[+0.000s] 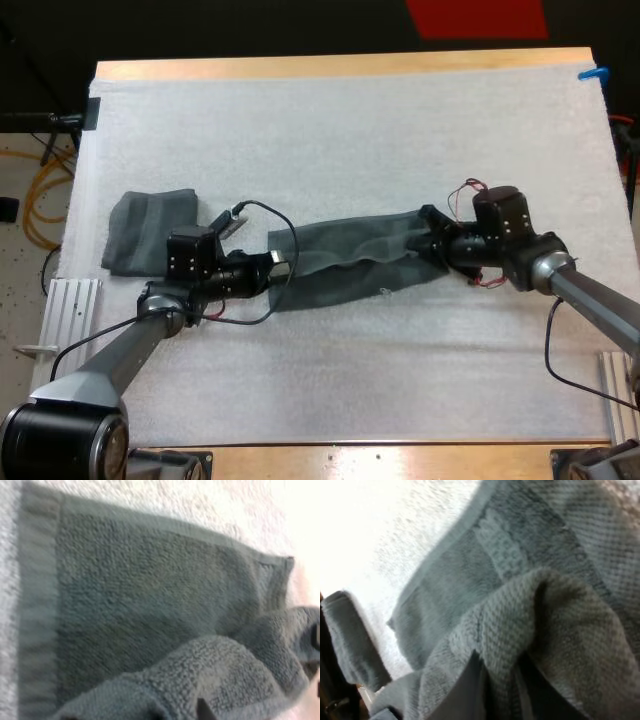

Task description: Pick towel from pile fold and stack

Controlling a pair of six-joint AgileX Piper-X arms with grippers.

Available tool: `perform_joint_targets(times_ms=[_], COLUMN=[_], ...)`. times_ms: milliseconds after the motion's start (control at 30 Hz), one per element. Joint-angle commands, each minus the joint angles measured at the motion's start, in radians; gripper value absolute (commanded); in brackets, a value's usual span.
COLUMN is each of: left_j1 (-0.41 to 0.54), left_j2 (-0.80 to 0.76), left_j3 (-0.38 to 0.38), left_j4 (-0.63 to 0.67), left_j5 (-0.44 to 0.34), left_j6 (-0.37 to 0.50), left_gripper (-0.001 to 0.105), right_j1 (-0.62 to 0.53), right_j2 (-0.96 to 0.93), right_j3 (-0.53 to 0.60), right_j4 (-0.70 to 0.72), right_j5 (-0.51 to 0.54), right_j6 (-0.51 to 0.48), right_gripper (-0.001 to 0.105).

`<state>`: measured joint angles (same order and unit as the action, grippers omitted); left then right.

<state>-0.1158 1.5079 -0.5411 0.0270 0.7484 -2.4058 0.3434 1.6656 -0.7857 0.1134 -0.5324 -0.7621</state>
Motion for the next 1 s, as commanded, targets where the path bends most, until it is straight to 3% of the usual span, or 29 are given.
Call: perform_joint_targets(times_ms=[0, 300, 600, 733, 800, 967], left_j1=[0.000, 0.000, 0.000, 0.000, 0.000, 0.000], left_j2=[-0.003, -0.003, -0.003, -0.003, -0.003, -0.003], left_j3=[-0.005, -0.005, -0.005, -0.005, -0.005, -0.005], left_j4=[-0.011, -0.013, -0.094, -0.100, -0.100, -0.103], left_j5=[-0.025, -0.079, -0.056, -0.055, -0.054, -0.043], left_j6=[-0.001, 0.063, 0.063, 0.063, 0.063, 0.063], left_gripper=[0.000, 0.000, 0.000, 0.014, 0.021, 0.039], right_j1=[-0.003, -0.003, -0.003, -0.003, -0.003, -0.003], right_j2=[0.001, 0.003, 0.003, 0.003, 0.003, 0.003], right_j3=[-0.009, -0.009, -0.009, -0.009, -0.009, -0.009], right_j4=[-0.005, -0.005, -0.005, -0.005, -0.010, -0.093], right_j5=[0.003, 0.042, 0.031, 0.031, 0.027, -0.018], right_j6=[0.003, -0.037, -0.079, -0.079, -0.079, -0.079], right_gripper=[0.000, 0.000, 0.000, 0.000, 0.006, 0.043])
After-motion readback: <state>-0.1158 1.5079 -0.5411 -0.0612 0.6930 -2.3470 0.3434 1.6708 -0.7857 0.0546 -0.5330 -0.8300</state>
